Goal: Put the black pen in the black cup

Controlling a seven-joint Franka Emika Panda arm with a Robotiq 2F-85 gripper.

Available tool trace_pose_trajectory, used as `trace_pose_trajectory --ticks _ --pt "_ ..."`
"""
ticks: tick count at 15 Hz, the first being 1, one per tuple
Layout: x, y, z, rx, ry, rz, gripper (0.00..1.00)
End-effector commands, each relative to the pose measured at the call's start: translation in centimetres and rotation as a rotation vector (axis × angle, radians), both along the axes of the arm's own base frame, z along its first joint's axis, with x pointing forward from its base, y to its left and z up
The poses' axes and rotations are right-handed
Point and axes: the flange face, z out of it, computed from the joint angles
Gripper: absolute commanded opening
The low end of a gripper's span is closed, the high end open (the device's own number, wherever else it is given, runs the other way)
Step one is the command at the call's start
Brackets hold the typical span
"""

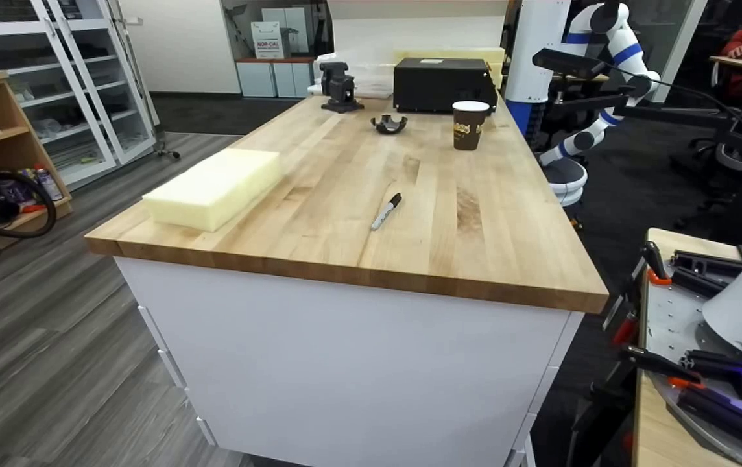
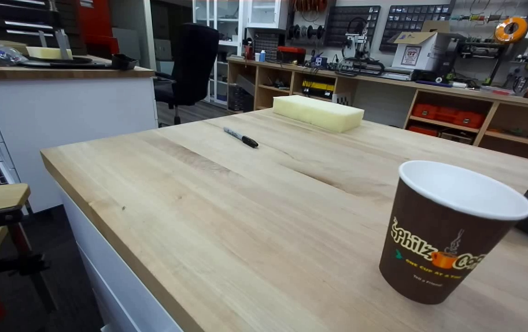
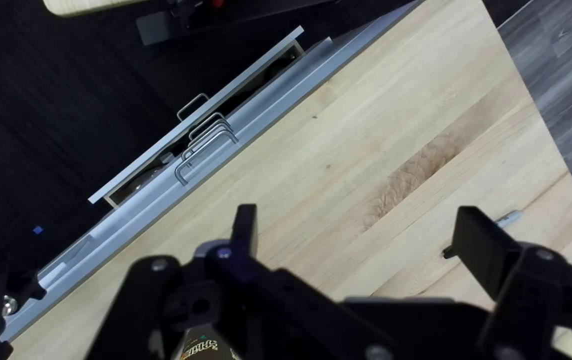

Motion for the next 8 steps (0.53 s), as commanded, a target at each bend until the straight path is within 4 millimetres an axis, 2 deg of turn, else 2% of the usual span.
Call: trace_pose_trajectory --ticks 1,4,8 --pt "0.8 0.0 0.3 -0.007 0.023 0.031 1.00" --pt "3.9 1.5 0.1 -0.044 0.088 0.167 1.00" --pt "10.3 5.1 -1.5 -0.063 0.164 0.341 1.00"
